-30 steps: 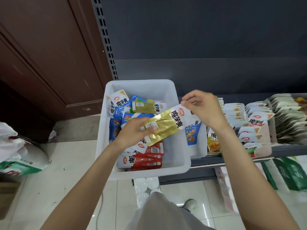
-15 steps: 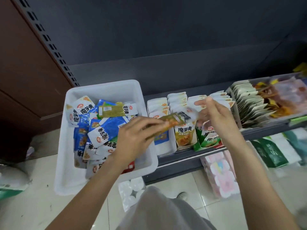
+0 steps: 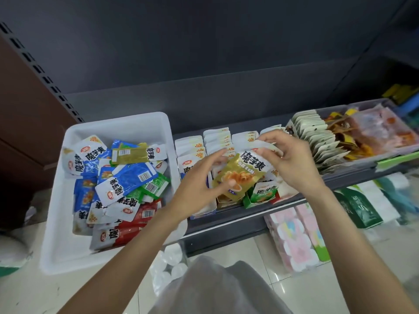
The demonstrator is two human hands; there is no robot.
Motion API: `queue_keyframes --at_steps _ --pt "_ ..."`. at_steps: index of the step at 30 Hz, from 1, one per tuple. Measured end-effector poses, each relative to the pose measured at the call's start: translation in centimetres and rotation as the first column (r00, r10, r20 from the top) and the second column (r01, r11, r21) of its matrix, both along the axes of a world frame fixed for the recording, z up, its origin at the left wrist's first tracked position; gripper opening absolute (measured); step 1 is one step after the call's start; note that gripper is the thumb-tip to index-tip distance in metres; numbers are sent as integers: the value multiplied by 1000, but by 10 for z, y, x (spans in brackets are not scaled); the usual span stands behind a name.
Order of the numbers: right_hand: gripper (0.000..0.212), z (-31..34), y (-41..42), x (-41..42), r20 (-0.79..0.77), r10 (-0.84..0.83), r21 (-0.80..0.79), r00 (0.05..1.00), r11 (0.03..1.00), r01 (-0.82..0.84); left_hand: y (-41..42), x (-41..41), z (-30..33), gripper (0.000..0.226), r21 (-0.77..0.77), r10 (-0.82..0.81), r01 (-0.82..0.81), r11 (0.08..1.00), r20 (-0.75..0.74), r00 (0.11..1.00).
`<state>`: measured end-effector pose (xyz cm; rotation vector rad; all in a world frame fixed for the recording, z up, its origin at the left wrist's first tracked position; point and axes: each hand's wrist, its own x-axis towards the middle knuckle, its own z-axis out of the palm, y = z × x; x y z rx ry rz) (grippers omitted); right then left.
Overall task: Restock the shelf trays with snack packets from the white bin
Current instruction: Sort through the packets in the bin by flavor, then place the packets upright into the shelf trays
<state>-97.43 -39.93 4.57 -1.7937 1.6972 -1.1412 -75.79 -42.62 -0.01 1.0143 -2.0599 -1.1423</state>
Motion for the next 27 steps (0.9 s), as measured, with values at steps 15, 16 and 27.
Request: queue_keyframes --at_steps 15,16,27 --pt "8 -41 -28 23 -709 296 46 640 925 -377 -4 -16 -53 19 -353 328 -200 914 354 876" --pt "9 -45 -29 26 -730 302 78 613 928 -364 -4 -16 -54 19 -371 351 -222 902 331 876" --pt "10 -13 -33 87 -618 177 -127 766 939 -319 -11 87 -39 19 -485 569 -435 759 168 805"
